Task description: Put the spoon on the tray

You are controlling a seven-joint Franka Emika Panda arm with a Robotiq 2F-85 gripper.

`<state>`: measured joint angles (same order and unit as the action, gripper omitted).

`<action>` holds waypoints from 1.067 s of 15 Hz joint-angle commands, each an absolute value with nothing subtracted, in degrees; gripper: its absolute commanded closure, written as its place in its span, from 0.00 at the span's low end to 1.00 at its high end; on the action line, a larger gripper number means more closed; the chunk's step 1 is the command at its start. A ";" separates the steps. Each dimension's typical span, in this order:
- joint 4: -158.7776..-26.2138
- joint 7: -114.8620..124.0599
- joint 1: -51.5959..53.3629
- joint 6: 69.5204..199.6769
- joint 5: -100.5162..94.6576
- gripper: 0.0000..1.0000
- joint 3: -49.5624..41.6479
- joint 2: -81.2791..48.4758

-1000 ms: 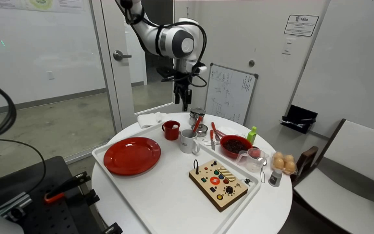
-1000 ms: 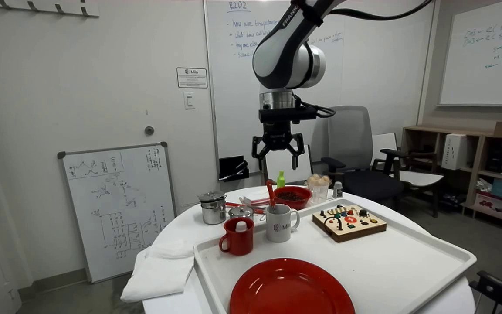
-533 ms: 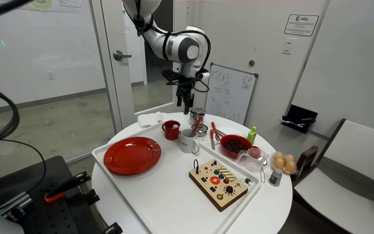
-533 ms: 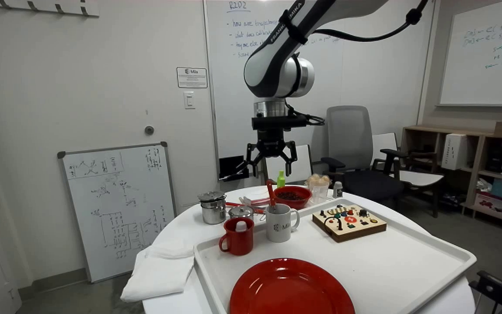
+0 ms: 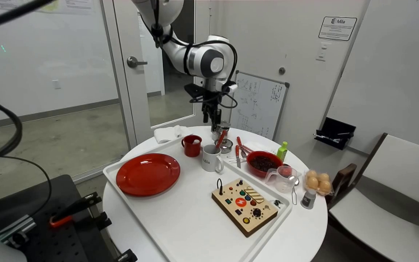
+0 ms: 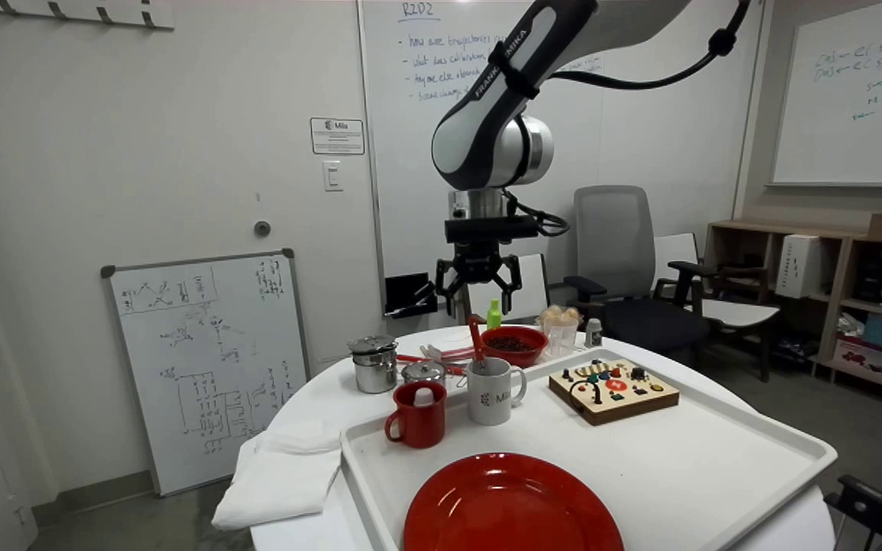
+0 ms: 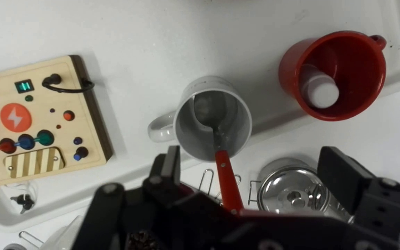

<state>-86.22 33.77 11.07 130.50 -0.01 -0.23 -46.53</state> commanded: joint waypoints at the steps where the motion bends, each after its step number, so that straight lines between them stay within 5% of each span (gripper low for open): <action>1: -83.19 34.22 12.53 135.08 -0.07 0.00 -2.27 -49.93; 16: -82.16 41.92 20.53 147.25 -4.95 0.00 -13.43 -54.54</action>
<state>-82.85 38.96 19.16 146.79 -2.85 -11.04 -53.88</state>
